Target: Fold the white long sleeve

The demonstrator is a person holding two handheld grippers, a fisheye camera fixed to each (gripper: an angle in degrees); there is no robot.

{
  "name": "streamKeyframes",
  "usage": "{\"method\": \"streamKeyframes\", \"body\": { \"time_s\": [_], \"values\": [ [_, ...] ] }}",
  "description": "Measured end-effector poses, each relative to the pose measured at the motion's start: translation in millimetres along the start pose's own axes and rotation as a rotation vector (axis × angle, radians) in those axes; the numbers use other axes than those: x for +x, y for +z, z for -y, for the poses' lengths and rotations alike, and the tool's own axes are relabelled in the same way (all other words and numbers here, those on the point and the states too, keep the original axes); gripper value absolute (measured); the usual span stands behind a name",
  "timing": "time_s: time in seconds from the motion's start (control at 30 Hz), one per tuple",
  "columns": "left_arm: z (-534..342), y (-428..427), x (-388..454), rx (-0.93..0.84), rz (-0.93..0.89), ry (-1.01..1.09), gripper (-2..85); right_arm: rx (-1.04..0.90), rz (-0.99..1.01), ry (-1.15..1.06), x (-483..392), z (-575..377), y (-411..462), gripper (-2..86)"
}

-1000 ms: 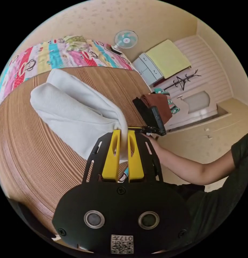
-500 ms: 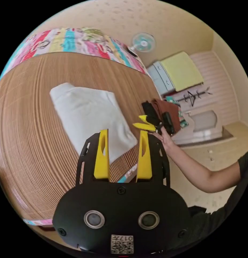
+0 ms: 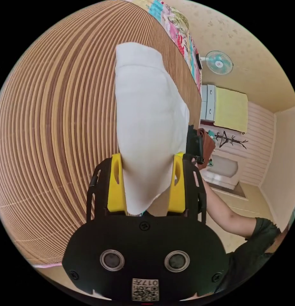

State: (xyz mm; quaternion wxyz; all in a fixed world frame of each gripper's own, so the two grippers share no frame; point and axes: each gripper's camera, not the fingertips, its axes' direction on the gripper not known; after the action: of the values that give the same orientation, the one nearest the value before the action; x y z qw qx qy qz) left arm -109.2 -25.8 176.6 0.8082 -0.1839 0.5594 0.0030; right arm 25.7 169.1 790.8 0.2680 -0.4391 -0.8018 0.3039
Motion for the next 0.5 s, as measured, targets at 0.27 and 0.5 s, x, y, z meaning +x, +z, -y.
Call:
{"method": "streamKeyframes", "body": {
  "time_s": [0.27,0.5],
  "values": [
    [-78,-76,-5,-0.018,0.027,0.052,15.7,-0.211,0.085,-0.218,-56,-55,122,13.8],
    [-206,-257,-29,0.231,0.108,0.016,14.8,-0.277,0.190,-0.394,-187,-56,284,13.3]
  ]
}}
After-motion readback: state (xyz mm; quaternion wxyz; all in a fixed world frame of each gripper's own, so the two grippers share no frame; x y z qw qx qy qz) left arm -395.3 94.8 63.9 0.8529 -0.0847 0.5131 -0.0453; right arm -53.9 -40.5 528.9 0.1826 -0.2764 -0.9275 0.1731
